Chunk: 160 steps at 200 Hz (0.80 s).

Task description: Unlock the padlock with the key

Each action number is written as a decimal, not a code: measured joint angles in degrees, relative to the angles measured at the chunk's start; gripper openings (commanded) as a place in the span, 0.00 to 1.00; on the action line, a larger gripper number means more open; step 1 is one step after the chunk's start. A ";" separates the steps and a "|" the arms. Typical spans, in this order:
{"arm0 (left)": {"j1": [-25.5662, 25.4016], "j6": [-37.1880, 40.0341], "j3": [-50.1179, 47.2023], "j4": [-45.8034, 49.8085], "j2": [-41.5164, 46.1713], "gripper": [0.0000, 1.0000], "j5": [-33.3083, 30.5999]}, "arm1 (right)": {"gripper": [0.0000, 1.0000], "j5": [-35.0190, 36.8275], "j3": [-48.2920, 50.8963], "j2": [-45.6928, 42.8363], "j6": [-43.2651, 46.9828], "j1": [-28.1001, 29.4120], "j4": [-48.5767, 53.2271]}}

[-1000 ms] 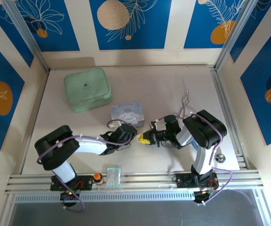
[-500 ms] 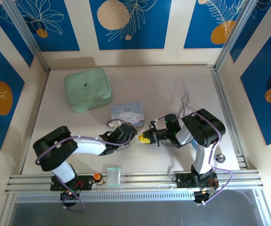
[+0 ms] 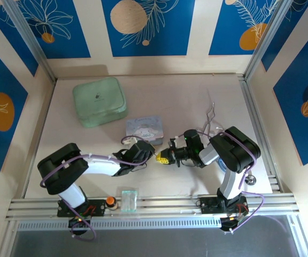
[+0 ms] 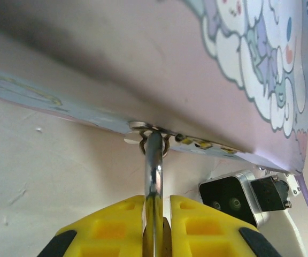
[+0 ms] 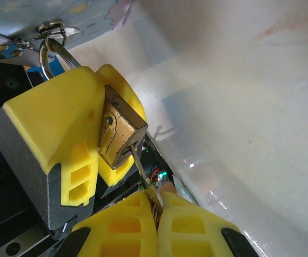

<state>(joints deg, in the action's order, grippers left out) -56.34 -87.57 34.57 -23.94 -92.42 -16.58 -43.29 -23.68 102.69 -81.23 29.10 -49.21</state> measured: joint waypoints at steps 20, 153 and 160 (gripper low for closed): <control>0.22 -0.26 0.00 0.33 0.00 0.00 -0.15 | 0.00 1.36 -0.11 0.00 -0.13 1.01 -0.11; 0.52 -0.48 1.77 -1.09 -0.44 0.00 2.08 | 0.00 4.24 -0.11 1.46 -4.20 4.66 -5.64; 0.35 -0.48 1.95 -1.49 -0.44 0.00 2.56 | 0.00 4.26 -0.28 1.46 -3.67 4.46 -5.55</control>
<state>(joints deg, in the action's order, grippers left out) -55.99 -88.05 36.51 -25.43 -92.86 -14.02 -39.03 -23.97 104.16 -84.90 33.56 -54.76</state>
